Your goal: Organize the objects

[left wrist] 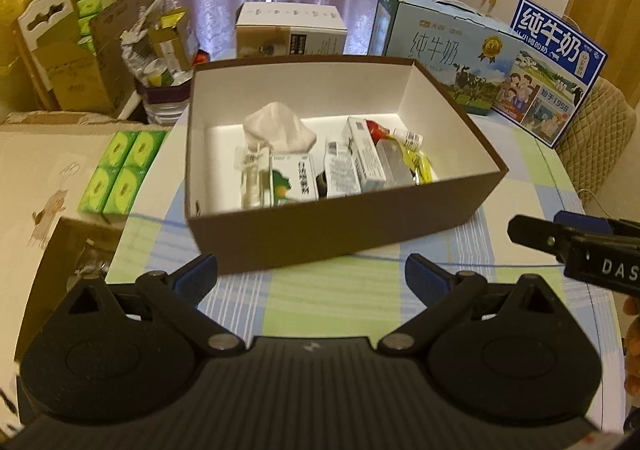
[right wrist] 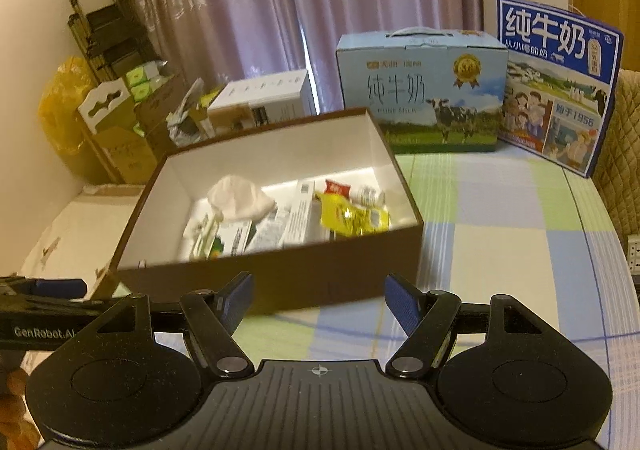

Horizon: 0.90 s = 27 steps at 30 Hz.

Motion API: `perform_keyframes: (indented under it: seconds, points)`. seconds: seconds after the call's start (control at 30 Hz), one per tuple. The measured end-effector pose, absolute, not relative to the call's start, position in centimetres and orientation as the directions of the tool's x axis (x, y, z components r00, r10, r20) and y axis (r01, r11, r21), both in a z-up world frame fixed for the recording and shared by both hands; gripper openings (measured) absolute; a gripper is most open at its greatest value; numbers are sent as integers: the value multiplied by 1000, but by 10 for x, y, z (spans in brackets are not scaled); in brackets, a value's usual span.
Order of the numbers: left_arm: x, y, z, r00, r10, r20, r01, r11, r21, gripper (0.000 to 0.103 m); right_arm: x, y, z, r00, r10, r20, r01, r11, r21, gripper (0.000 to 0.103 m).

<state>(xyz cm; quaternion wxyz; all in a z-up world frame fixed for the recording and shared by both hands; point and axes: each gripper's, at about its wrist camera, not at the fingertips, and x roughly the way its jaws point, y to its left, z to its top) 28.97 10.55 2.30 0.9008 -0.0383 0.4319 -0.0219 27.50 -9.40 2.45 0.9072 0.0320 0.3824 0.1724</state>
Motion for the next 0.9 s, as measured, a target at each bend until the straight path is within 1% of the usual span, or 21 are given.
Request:
perform_keyframes:
  seconds: [0.3,0.9]
  points:
    - [236,80,24,630,-24,-777,-40,997,-64,99,225,-115,15,587,381,-714,-364,912,188,70]
    - [149,27,17,610,1,-793,-43,999,-32,99,146,-171,7,551,401,-731,-361,905,225,70]
